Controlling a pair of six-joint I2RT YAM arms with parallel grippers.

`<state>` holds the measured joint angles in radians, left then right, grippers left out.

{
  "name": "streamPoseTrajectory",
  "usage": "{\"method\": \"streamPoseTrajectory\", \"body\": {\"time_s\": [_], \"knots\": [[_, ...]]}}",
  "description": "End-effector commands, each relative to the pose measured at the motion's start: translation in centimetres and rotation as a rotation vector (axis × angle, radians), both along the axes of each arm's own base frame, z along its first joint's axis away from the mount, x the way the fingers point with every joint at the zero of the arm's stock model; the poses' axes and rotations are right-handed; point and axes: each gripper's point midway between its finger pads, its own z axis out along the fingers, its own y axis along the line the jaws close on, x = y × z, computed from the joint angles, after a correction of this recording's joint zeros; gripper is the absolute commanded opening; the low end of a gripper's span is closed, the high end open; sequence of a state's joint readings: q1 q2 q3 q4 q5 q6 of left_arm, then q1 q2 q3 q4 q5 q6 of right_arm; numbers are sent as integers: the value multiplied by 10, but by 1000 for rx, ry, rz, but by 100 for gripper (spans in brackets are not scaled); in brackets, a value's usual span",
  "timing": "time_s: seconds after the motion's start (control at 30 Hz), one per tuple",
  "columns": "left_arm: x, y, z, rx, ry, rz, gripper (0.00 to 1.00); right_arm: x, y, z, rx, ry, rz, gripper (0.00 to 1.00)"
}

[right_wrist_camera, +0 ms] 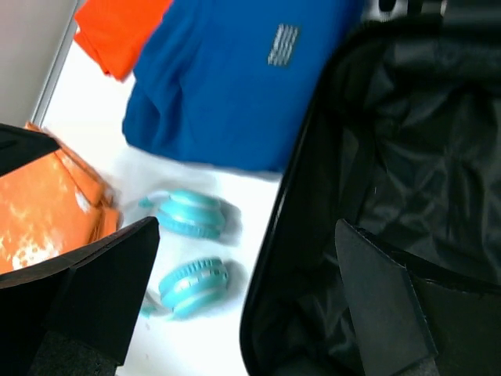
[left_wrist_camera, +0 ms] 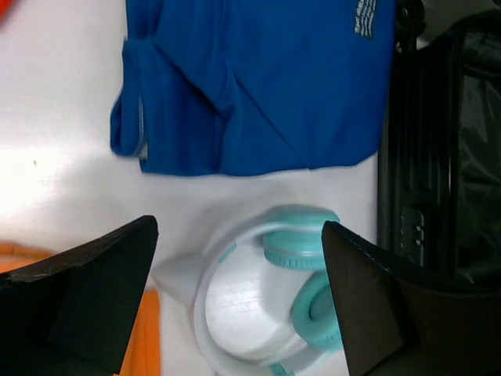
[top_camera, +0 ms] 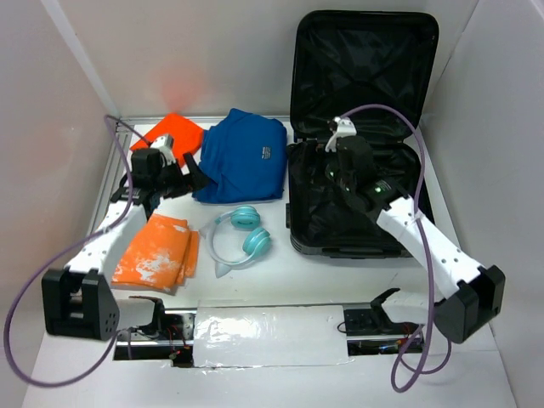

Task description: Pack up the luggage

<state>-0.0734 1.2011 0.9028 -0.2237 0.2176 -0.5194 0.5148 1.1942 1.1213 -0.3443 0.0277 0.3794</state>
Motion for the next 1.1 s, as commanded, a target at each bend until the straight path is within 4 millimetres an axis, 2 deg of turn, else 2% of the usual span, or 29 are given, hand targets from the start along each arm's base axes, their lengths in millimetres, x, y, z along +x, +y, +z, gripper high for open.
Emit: {"method": "streamPoseTrajectory", "body": {"time_s": [0.0,0.03,0.1,0.13,0.17,0.2,0.23,0.27,0.3,0.33,0.37,0.4,0.43,0.47,0.53,0.57,0.6,0.63,0.67,0.73,0.8,0.83,0.87,0.9,1.0,1.07], "knots": [[43,-2,30,33,-122,-48,99,30,11,35,10,-109,-5,100],[53,1,36,49,-137,-37,99,35,13,34,-5,-111,1,100],[69,8,35,86,-161,-10,99,48,18,45,-34,-145,16,100],[78,14,38,92,-174,10,99,58,20,33,-57,-117,21,100],[87,13,25,93,-151,9,99,63,24,35,-56,-118,21,100],[96,19,24,94,-159,23,99,69,26,45,-61,-134,25,100],[103,25,21,90,-156,34,99,77,33,35,-67,-111,39,100],[112,22,25,82,-164,20,99,82,33,34,-66,-107,40,100],[123,26,8,75,-132,19,99,88,40,31,-62,-97,58,100],[129,24,5,68,-124,7,99,91,42,25,-65,-92,59,100],[142,23,17,63,-152,0,99,93,47,25,-49,-84,68,100],[150,23,14,74,-147,-7,99,98,50,30,-34,-92,64,100],[159,23,-4,81,-110,-13,99,101,53,28,-32,-88,74,100],[171,27,4,102,-131,-5,99,107,55,18,-29,-62,73,100],[182,24,-6,117,-112,-9,99,112,61,19,-20,-61,92,100],[189,24,-25,118,-79,-11,98,116,66,11,-22,-46,102,100],[196,26,-25,125,-80,0,98,118,68,11,-19,-44,111,100],[200,29,-32,135,-62,13,98,120,70,15,-17,-47,111,100],[203,31,-50,141,-25,18,98,121,70,12,-23,-35,111,100],[210,31,-54,142,-16,18,98,125,72,11,-26,-29,111,100],[212,31,-70,142,7,16,98,125,72,11,-26,-29,111,100],[213,31,-69,142,-2,17,98,126,73,13,-12,-33,106,100],[215,28,-75,126,5,13,98,125,73,8,-17,-22,106,100],[215,33,-80,126,15,21,98,125,73,7,-17,-22,106,100],[217,25,-86,78,26,5,98,123,74,3,-17,-12,116,100],[212,20,-105,28,52,-22,98,122,73,1,-20,-4,116,100]]}}
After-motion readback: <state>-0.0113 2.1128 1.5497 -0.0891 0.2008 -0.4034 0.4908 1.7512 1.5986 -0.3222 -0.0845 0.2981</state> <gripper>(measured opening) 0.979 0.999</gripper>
